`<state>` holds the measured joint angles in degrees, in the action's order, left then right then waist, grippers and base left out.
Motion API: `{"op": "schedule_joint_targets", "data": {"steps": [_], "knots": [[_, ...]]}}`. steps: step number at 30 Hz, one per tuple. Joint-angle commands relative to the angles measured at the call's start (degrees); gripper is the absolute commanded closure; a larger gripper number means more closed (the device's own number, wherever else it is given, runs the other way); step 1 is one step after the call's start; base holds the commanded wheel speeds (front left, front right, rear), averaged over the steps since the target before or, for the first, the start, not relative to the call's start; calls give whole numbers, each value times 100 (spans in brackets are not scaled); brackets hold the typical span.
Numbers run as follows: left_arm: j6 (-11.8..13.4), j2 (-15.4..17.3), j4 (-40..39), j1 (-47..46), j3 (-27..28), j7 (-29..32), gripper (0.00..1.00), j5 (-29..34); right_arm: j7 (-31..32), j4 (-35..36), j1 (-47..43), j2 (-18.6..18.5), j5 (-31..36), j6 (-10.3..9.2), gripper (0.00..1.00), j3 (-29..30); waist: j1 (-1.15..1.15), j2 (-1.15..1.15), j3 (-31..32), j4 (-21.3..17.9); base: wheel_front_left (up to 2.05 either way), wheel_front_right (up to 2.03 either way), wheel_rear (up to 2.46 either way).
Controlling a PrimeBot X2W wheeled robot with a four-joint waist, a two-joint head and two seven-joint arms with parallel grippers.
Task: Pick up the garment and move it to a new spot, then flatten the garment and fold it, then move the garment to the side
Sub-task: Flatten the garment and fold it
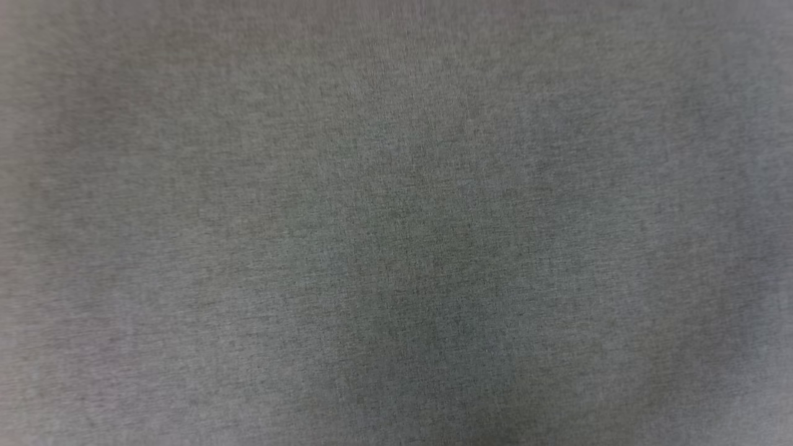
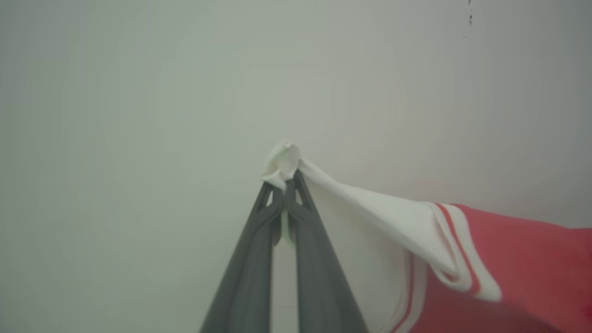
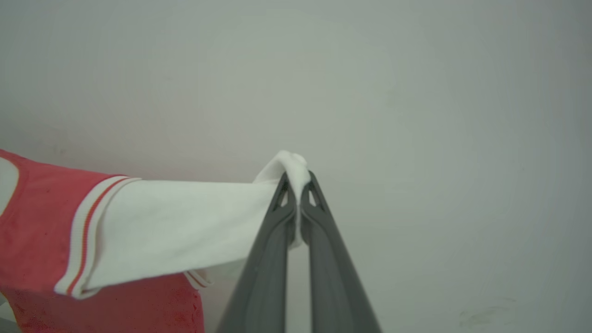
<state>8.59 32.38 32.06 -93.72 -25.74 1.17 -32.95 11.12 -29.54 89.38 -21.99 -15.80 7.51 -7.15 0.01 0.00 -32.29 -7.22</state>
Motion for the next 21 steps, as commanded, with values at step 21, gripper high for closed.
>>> {"op": "schedule_joint_targets", "data": {"steps": [21], "knots": [[-387, -343, 435, 1639, 282, -1213, 100, -721, -769, -1053, -835, 5, -1181, -4, 100, -1176, -1, 0, -273, 220, 0, 0, 0]]}}
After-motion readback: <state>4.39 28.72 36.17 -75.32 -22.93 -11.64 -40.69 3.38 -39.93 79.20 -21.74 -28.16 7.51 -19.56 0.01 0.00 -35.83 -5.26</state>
